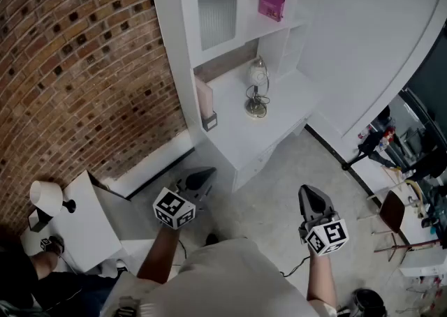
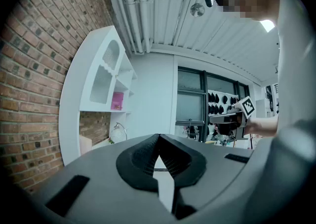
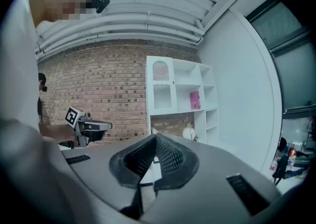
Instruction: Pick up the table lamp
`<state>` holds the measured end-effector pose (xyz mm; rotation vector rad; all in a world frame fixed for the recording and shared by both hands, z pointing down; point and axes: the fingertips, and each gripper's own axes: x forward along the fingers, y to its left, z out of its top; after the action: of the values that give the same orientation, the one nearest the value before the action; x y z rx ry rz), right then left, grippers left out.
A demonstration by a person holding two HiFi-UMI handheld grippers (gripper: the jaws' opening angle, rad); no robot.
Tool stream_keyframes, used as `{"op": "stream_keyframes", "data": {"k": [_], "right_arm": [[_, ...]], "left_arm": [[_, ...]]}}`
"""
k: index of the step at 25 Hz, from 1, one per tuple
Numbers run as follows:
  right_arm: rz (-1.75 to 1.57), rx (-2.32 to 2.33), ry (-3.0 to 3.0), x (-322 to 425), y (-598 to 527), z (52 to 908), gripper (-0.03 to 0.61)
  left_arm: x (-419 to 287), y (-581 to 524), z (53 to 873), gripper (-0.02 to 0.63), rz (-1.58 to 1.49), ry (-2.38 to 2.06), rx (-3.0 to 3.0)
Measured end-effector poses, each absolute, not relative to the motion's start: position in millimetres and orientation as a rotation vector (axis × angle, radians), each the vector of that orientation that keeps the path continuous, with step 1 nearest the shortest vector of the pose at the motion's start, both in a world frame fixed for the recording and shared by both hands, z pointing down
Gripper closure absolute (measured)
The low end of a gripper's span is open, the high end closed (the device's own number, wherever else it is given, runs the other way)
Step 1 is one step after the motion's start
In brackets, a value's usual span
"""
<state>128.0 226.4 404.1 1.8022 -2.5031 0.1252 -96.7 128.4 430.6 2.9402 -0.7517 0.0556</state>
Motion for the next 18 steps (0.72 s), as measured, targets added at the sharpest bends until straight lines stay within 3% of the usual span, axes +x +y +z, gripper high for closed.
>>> {"op": "stream_keyframes", "data": {"k": [18], "right_arm": [[0.155,1.822,-2.502,115,217,403,0.566]], "left_arm": [[-98,125,433,0.597,0.056,-0.729,2.942]]}}
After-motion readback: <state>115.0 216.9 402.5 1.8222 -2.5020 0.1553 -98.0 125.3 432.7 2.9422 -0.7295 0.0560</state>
